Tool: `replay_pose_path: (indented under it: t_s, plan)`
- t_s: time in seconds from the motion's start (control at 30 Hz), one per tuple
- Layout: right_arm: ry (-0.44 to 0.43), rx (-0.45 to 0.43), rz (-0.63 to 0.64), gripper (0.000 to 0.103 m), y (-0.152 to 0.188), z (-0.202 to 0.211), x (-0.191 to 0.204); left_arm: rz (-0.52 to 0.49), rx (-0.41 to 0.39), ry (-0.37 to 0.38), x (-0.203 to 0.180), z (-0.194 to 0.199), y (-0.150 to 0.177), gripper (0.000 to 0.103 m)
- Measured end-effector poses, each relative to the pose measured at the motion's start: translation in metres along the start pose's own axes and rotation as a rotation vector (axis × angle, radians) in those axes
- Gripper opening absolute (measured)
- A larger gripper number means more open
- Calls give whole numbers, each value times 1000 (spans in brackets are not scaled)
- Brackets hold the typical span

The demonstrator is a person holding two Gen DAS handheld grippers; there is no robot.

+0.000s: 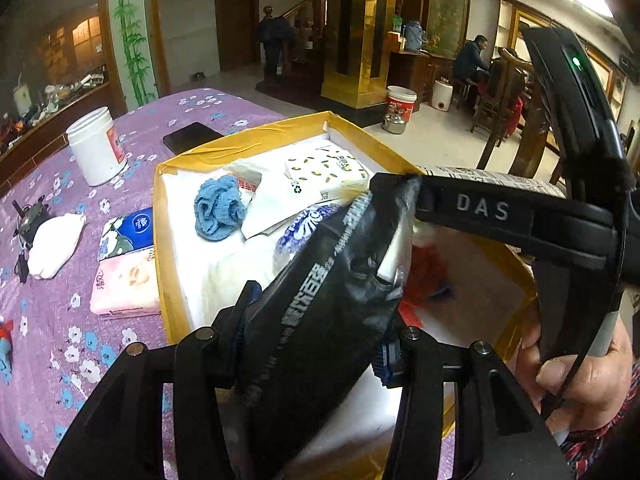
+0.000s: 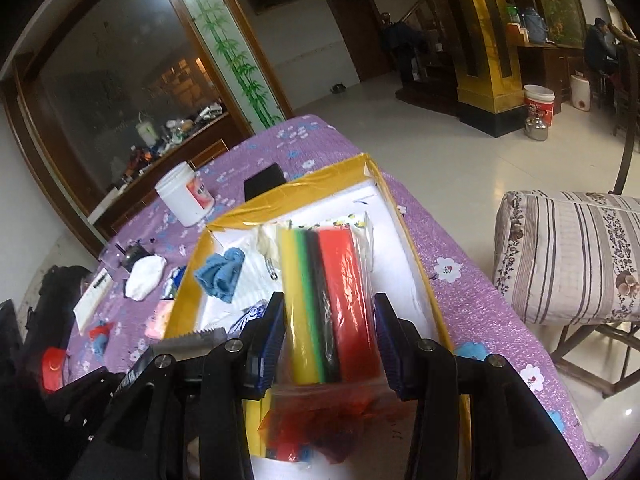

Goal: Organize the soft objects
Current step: 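Open both tools to drop the black bag and sponge pack into the box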

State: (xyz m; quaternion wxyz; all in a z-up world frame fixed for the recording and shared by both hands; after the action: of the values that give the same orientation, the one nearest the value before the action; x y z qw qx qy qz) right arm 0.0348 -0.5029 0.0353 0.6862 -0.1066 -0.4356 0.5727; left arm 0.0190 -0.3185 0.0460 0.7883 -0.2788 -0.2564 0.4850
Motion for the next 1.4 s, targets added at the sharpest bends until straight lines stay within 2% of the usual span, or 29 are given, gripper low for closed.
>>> replay_pose_path:
  t_s: [0.2, 0.27, 0.33, 0.53, 0.73, 0.9, 1.13, 1.4]
  plan:
    - [-5, 0, 1, 48, -1, -3, 1, 11, -16, 50, 2, 3, 0, 51]
    - [2, -17, 0, 57, -3, 1, 2, 5, -26, 55, 1, 8, -1, 55]
    - [-5, -31, -4, 59, -5, 6, 3, 0, -38, 68, 0, 13, -1, 57]
    - [-11, -75, 0, 60, -11, 23, 12, 10, -55, 98, 4, 30, -2, 57]
    - [-46, -110, 23, 61, -13, 38, 31, 91, -76, 153, 34, 48, -6, 57]
    - [-76, -131, 62, 62, -14, 47, 53, 174, -103, 161, 73, 62, -5, 57]
    - [-150, -104, 128, 68, -9, 43, 92, 303, -116, 76, 145, 70, 10, 57]
    - [-214, -27, 220, 67, 10, 21, 139, 509, -47, -126, 257, 66, 49, 57]
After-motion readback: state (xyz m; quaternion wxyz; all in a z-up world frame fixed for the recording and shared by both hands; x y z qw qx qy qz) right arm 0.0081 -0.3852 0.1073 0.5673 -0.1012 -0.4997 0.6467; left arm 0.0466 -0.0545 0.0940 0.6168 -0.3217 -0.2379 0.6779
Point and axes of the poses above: each gripper's, at about its wrist camera, not at the fingertips, and z roughly against the way its jaws point, x to its left, y to its underside, the point moved 1 cm from there along -z, roughly the way its jaws point, and after that the axes turned 9 degrees about -y, right-handed, at the moved point
